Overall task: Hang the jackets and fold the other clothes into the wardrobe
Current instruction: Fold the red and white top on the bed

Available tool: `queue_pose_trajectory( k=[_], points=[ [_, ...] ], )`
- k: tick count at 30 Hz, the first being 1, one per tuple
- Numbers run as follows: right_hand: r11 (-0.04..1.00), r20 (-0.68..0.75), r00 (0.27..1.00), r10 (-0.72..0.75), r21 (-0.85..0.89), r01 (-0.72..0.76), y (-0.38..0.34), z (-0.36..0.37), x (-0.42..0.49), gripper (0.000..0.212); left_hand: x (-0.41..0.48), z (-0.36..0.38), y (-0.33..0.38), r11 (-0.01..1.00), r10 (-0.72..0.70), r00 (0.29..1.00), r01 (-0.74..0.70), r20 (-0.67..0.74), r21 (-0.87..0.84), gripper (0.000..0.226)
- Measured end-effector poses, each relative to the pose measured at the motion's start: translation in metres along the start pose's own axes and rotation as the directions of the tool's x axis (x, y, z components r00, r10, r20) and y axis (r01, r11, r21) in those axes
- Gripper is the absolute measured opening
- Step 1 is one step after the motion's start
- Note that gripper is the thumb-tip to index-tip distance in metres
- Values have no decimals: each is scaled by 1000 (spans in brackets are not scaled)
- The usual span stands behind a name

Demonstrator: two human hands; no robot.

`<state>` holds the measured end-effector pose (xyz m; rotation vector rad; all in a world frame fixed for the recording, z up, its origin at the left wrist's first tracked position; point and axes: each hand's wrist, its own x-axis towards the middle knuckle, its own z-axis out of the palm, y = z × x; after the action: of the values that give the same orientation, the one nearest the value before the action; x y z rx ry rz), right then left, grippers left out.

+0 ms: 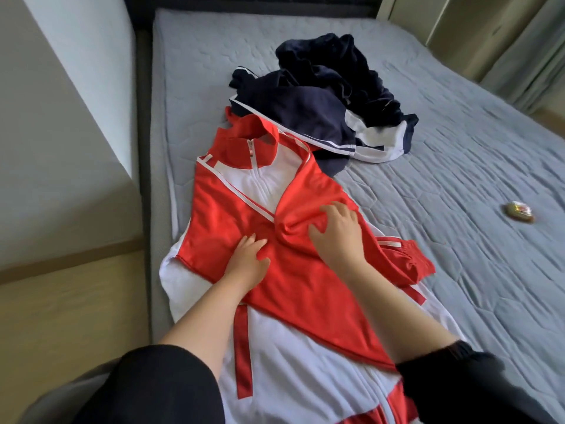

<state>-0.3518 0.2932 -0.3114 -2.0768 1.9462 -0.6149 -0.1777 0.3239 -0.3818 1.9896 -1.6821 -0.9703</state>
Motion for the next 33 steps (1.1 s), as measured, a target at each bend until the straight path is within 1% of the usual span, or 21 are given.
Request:
queue_pose_trajectory(
  k=[1,3,5,6,7,8,10,11,13,15,16,17,18,19,20,21,23,26,28,30,33],
  points=[
    [996,-16,999,37,-83,-39,15,4,6,53,-2,0,1,1000,-12,1000,12,4,-27,52],
    [966,-23,978,209,-151,-210,43,8,15,68,-7,-1,1,997,-27,1000,26,-10,-78,50],
    [898,0,908,419,-150,-414,69,6,19,74,-11,-2,2,992,-50,998,46,-30,-120,45],
    [870,26,882,471,-178,-460,80,5,17,73,-13,-2,2,987,-68,997,62,-35,-151,42],
    [864,69,880,470,-242,-442,89,4,13,70,-15,-3,3,979,-87,996,79,-37,-189,39],
    [878,123,903,412,-319,-357,95,3,7,64,-17,-4,3,966,-106,994,95,-35,-240,36],
    [919,236,950,205,-380,-104,102,-1,-1,43,-21,-5,6,916,-171,985,148,-30,-373,31],
    [942,276,952,134,-334,-36,99,-5,-2,35,-22,-5,7,866,-218,976,185,-18,-464,30],
    [987,280,958,55,-160,-10,85,-19,2,27,-26,-9,13,707,-310,949,271,57,-653,30],
    [969,257,960,109,189,-160,60,-41,4,30,-31,-12,17,543,-339,927,331,159,-772,31],
    [833,307,936,173,462,-305,47,-52,4,30,-35,-16,19,459,-332,919,353,211,-815,34],
    [568,422,884,203,685,-457,36,-60,4,25,-39,-18,18,375,-307,915,369,262,-850,38],
    [266,563,811,161,766,-585,27,-67,1,21,-44,-21,19,288,-265,911,386,315,-876,43],
    [55,665,743,83,741,-669,20,-71,-3,20,-48,-26,21,204,-214,906,406,365,-891,50],
    [-29,730,684,24,684,-729,14,-72,-9,22,-54,-31,23,130,-167,897,432,410,-892,56],
    [-48,770,638,3,638,-769,10,-70,-17,24,-58,-36,26,93,-145,879,469,454,-878,61],
    [-64,823,568,27,568,-820,4,-60,-32,21,-62,-41,32,130,-132,854,518,503,-845,62],
    [-70,852,499,158,514,-855,2,-40,-52,14,-63,-35,37,227,-56,875,480,481,-847,61],
    [-57,846,475,240,501,-864,5,-30,-61,12,-64,-31,35,311,-65,866,490,496,-814,59],
    [-45,846,451,283,482,-875,8,-23,-69,12,-67,-31,31,442,-74,844,505,531,-742,54],
    [-66,860,451,237,477,-876,10,-19,-77,9,-71,-26,25,572,-108,822,511,559,-641,39]
  ],
)
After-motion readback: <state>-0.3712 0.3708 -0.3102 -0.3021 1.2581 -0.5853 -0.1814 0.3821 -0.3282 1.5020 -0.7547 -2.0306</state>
